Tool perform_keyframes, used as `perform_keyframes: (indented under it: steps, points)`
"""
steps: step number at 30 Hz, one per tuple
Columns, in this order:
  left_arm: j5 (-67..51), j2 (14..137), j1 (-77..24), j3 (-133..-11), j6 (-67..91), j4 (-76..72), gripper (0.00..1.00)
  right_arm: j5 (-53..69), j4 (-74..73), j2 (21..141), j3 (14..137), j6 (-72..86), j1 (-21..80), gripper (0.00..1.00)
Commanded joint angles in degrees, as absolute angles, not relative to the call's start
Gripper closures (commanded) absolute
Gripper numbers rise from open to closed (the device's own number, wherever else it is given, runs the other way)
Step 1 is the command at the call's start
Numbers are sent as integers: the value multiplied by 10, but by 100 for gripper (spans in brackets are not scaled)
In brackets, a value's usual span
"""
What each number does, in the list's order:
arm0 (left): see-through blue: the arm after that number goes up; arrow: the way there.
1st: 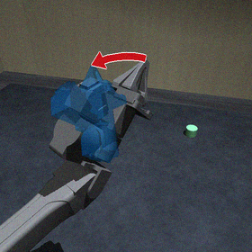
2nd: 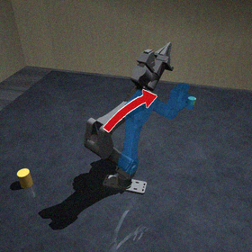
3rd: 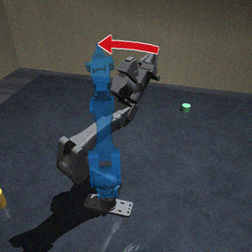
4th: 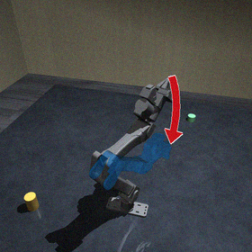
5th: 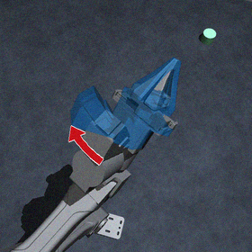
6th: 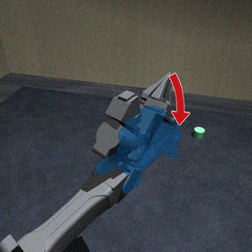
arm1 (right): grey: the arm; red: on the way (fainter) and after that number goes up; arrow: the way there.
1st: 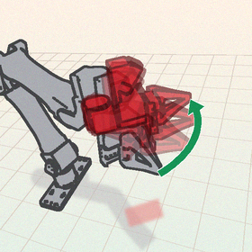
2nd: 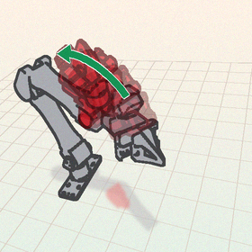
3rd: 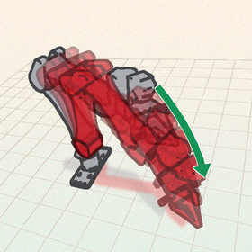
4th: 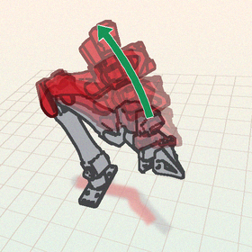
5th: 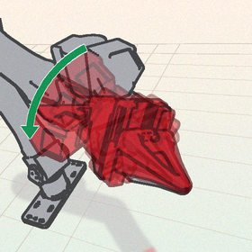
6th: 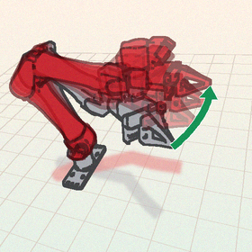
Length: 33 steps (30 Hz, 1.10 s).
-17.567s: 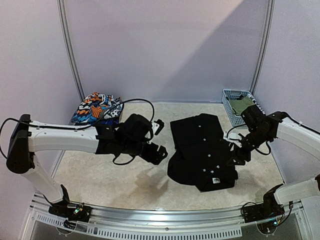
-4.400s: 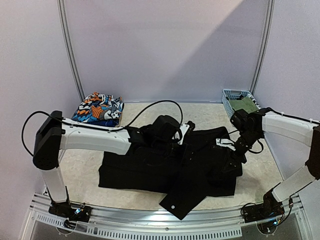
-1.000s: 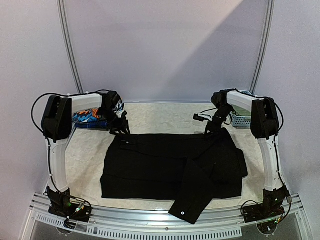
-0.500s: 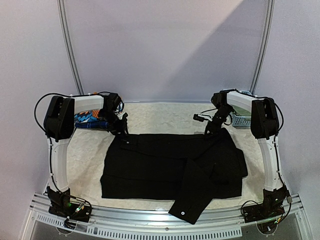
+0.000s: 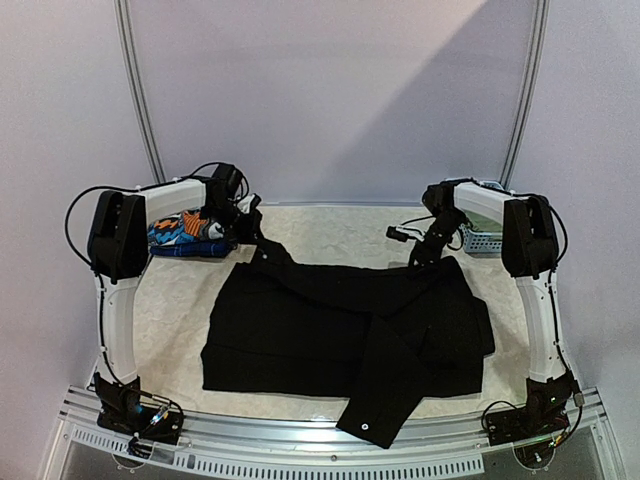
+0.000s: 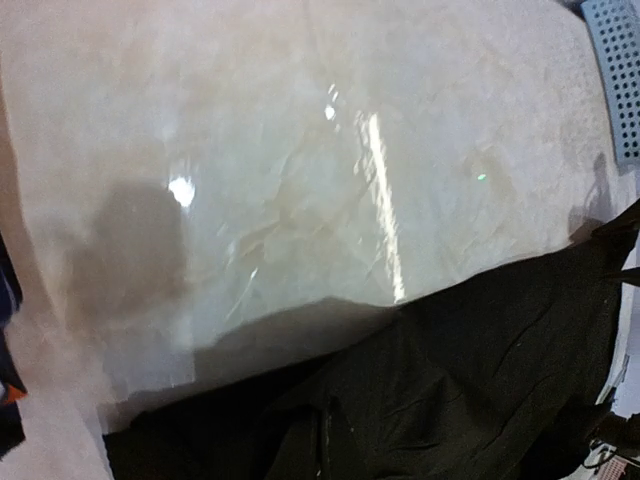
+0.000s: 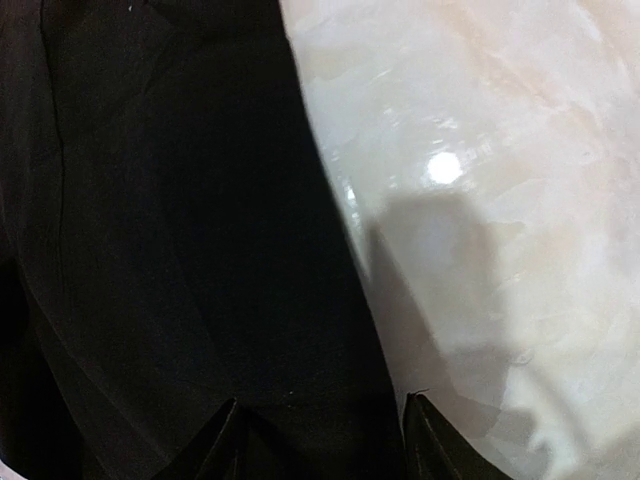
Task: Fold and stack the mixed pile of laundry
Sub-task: Adjust the flattened shirt at the center of the board.
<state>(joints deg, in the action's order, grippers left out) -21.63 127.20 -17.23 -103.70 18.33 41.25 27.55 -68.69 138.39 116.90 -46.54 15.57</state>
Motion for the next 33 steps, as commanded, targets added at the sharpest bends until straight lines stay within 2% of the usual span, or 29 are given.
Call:
perform_keyframes:
  steps: [1, 6, 15, 21, 26, 27, 28, 29, 31, 32, 33]
  points:
    - [-224, 1251, -174, -1079, 204, 287, 100, 285, -646, 1338, 1165, -436, 141, 44]
    - [-248, 1296, -174, -1166, 252, 190, 100, 298, -613, 1303, 1166, -403, 123, 40]
    - [-214, 1490, -173, -1431, 348, 91, 100, 263, -483, 1234, 1109, -309, 106, 38]
    - [-123, 1565, -174, -1475, 368, -21, 100, 235, -456, 1236, 1084, -270, 106, 37]
    - [-104, 1599, -187, -1505, 376, -80, 100, 233, -480, 1260, 1096, -263, 106, 37]
    - [-98, 1601, -191, -1508, 370, -81, 95, 230, -482, 1268, 1097, -264, 107, 37]
    - [-89, 1600, -195, -1511, 363, -70, 79, 227, -483, 1272, 1097, -263, 106, 37]
    - [-80, 1594, -199, -1512, 354, -50, 58, 224, -486, 1277, 1098, -263, 106, 37]
    - [-73, 1564, -208, -1502, 316, 14, 30, 216, -496, 1285, 1105, -264, 106, 37]
    - [-71, 1538, -214, -1486, 269, 73, 23, 212, -506, 1288, 1108, -267, 106, 37]
    - [-71, 1501, -220, -1454, 223, 105, 22, 206, -514, 1289, 1108, -270, 106, 37]
